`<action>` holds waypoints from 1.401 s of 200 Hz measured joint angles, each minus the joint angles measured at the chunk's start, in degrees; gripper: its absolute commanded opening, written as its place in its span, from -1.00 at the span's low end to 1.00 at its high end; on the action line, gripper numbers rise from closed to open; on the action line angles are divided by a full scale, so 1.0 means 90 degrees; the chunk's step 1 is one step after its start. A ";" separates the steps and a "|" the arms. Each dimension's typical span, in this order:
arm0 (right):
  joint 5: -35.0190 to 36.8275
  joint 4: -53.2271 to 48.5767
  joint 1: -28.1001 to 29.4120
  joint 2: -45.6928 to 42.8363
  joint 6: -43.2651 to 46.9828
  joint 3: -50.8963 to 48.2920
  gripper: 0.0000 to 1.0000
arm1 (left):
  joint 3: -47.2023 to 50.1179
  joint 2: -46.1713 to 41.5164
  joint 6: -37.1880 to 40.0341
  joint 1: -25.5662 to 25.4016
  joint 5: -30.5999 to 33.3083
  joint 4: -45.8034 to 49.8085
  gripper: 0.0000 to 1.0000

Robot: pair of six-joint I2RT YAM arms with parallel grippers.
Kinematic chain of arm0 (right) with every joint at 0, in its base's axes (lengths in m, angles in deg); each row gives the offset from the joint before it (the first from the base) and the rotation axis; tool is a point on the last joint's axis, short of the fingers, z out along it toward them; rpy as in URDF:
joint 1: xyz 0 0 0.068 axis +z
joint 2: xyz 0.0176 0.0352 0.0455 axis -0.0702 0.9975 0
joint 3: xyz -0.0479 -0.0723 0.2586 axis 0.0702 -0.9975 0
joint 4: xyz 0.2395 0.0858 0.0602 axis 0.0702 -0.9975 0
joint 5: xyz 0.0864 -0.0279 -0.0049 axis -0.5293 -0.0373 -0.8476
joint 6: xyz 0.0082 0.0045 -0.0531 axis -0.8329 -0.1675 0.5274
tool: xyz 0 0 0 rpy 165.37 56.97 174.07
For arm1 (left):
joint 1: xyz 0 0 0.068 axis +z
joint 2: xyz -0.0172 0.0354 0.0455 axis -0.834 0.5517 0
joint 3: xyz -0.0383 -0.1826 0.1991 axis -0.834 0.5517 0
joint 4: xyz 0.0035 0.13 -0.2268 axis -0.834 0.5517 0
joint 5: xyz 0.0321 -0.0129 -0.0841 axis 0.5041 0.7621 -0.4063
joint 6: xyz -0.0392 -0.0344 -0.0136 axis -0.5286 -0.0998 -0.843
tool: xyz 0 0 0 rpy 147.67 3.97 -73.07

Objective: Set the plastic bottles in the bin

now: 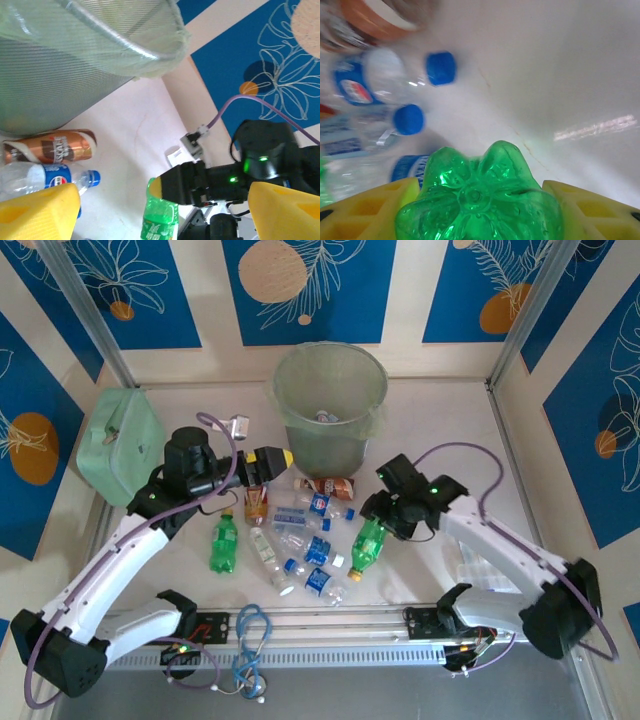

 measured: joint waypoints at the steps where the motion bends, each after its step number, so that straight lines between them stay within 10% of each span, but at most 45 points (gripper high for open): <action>1: 0.0007 -0.0007 -0.0012 -0.0049 0.0000 0.0036 0.04 | 0.0000 0.0007 -0.0012 -0.0007 -0.0022 -0.0029 0.75; 99: 0.0005 0.0554 -0.0857 -0.1916 -0.0027 0.1462 0.03 | 0.0151 0.0743 -0.0255 -0.1933 -0.1015 -0.1938 0.76; 280: -0.0648 0.1698 -0.1037 -0.2113 -0.0578 0.1452 0.03 | 0.0364 0.1515 -0.0704 -0.2465 -0.1307 -0.3099 0.12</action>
